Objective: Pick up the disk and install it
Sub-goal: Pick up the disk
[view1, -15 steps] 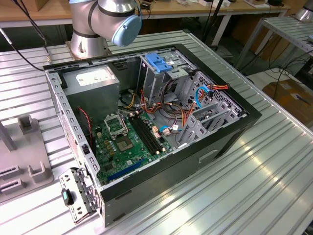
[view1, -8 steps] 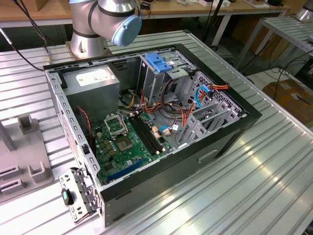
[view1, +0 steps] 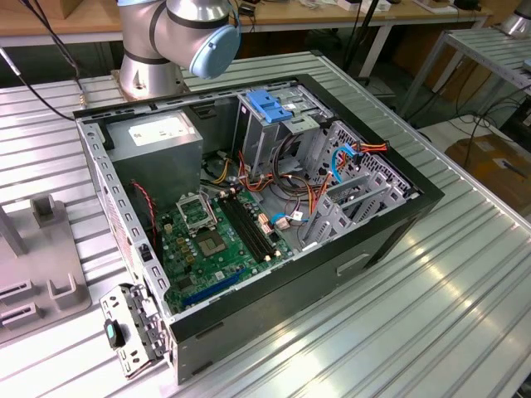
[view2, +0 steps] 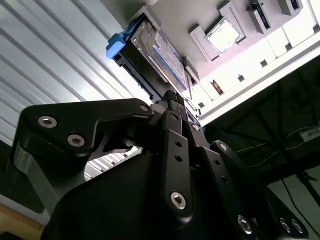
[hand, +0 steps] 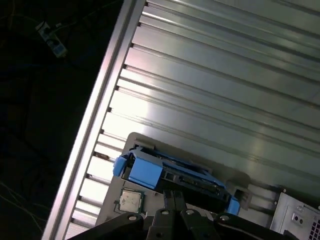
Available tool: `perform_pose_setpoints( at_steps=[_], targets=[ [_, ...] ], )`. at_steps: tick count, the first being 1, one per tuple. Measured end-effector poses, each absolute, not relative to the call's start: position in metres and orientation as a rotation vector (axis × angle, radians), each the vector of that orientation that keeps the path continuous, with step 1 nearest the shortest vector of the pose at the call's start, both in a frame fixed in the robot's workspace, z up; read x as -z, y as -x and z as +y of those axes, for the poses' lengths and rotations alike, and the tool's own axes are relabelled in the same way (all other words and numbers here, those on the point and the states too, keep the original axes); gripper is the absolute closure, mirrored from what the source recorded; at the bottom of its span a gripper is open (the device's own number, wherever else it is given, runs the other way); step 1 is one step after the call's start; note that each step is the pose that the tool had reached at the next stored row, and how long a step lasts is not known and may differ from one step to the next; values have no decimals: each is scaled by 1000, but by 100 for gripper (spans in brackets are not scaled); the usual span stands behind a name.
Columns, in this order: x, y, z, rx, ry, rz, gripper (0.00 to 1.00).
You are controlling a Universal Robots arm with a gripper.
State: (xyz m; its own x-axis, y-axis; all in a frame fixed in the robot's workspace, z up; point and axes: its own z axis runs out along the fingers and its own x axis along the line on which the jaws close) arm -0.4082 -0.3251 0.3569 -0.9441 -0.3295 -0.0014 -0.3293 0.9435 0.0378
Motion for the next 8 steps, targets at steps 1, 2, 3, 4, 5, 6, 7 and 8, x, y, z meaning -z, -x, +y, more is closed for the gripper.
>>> perform_pose_setpoints(
  at_steps=[1,2,3,4,5,6,7,8],
  targets=[
    [-357,408,-325,59,-557,-3086,89],
    [-357,408,-325,59,-578,-3082,89],
    [-357,408,-325,59,-602,-3077,89],
    [-357,408,-325,59,-621,-3073,89],
    [-357,408,-325,58,-643,-3068,89],
    [-357,408,-325,58,-667,-3063,89],
    [-357,408,-325,58,-689,-3057,89],
    [-357,408,-325,58,-710,-3052,89]
  ],
)
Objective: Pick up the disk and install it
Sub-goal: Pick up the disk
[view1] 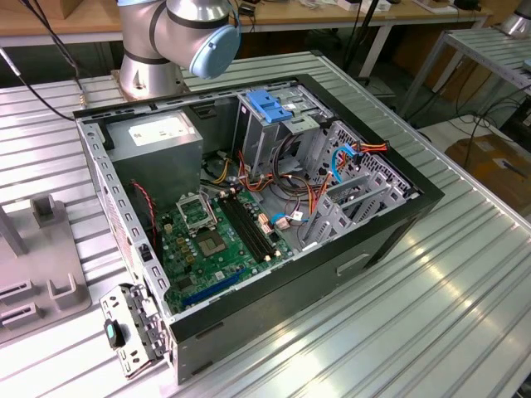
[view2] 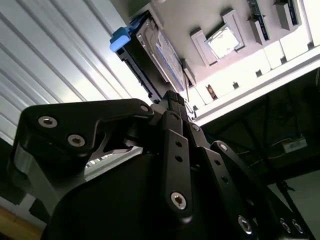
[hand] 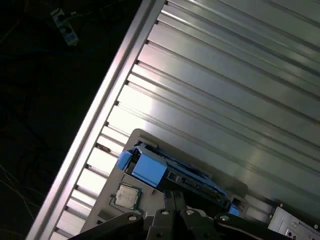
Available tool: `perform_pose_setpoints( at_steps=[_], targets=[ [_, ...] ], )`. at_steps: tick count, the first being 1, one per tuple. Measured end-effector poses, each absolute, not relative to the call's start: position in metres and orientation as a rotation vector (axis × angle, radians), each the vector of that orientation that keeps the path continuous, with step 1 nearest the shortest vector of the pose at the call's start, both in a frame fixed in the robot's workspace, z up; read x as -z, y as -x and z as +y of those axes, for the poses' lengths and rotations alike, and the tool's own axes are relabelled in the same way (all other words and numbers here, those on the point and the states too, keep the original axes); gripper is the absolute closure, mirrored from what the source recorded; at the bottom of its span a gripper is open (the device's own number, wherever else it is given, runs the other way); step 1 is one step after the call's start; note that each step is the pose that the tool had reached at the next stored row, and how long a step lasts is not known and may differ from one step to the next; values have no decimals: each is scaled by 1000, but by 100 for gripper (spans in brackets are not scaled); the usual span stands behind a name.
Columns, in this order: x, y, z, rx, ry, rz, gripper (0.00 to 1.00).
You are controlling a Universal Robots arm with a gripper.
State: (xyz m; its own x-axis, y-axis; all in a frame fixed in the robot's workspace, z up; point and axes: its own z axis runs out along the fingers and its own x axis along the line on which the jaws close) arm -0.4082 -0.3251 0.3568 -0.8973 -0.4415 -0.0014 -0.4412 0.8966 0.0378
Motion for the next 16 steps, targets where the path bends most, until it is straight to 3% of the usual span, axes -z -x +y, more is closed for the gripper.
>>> perform_pose_setpoints(
  at_steps=[16],
  targets=[
    [-356,408,-325,55,-1234,-2874,89]
  ],
)
